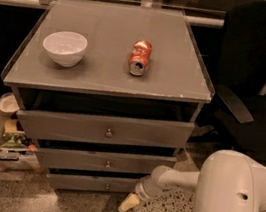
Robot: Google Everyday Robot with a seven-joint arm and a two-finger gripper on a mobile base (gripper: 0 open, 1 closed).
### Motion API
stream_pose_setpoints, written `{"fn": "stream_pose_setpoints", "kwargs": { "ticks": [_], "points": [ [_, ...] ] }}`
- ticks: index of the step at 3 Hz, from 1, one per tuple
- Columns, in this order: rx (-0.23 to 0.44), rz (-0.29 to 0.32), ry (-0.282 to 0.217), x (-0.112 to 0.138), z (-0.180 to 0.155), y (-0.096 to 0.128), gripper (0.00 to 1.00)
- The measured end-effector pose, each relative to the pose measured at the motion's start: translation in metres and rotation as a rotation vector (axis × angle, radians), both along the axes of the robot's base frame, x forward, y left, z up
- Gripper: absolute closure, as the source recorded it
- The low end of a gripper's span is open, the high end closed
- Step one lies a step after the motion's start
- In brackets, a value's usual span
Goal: Open bottom drawer
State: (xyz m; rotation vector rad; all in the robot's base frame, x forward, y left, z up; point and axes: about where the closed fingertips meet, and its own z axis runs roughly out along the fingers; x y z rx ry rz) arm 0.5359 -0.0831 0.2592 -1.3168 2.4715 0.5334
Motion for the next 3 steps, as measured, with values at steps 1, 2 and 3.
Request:
{"fn": "stream_pose_setpoints", "kwargs": {
  "ticks": [1, 2, 3],
  "points": [
    [0.002, -0.030, -0.018, 0.006, -0.017, -0.007, 0.00],
    [-0.001, -0.043, -0.054, 0.020, -0.023, -0.013, 0.00],
    [0.005, -0.055, -0.078, 0.034, -0.029, -0.017, 0.00]
  ]
}}
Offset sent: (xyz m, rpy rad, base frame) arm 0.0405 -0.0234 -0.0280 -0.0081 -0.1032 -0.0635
